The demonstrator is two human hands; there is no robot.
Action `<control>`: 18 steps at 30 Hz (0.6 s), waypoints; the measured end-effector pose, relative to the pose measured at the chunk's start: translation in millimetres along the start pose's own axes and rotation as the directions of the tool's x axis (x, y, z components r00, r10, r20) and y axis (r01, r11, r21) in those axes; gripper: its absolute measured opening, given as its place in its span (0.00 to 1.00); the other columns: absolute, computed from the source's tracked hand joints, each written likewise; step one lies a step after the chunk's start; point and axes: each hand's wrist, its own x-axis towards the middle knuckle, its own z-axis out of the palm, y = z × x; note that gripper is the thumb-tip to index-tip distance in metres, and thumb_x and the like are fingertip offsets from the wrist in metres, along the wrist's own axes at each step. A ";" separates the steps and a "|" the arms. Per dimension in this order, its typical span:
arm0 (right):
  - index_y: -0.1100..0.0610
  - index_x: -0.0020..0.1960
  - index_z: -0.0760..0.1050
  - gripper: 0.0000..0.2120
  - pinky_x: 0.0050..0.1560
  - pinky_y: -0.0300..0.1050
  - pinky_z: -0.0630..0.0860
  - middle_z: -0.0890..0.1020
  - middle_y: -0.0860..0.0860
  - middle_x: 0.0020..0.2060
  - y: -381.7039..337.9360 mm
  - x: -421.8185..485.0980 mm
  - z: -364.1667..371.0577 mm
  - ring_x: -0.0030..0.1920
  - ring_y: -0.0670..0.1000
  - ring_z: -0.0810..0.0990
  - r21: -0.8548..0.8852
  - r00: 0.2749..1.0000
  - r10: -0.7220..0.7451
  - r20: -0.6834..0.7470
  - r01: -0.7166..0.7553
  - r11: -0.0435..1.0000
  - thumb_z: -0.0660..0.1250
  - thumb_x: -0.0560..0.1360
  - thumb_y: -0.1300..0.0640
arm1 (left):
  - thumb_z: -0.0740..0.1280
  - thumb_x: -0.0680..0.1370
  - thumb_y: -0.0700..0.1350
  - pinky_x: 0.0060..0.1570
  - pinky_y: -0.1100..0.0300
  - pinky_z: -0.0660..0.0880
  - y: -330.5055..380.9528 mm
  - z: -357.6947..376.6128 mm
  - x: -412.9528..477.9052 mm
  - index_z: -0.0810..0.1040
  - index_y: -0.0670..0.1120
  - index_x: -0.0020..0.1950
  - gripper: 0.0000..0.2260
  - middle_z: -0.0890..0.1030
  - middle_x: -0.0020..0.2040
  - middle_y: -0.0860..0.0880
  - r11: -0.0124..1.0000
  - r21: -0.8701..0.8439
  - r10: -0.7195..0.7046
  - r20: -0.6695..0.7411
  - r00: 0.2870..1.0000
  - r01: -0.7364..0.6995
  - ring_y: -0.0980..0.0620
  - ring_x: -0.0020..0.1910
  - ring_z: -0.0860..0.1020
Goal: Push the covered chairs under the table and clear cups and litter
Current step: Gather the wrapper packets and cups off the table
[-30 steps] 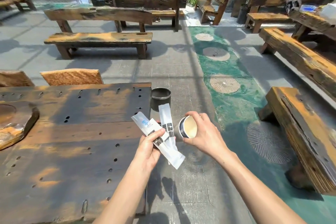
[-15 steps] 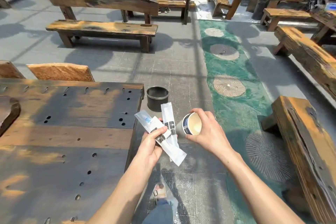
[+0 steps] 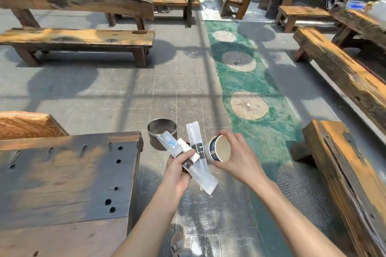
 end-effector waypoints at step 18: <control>0.38 0.68 0.64 0.37 0.54 0.49 0.74 0.71 0.44 0.62 1.5 282.6 66.9 0.62 0.50 0.76 0.065 0.972 -0.164 0.170 0.156 0.986 0.79 0.64 0.42 | 0.72 0.71 0.31 0.63 0.29 0.73 117.8 25.8 211.5 0.75 0.42 0.71 0.28 0.81 0.63 0.35 0.993 -0.039 0.100 -0.256 0.961 -0.114 0.35 0.62 0.80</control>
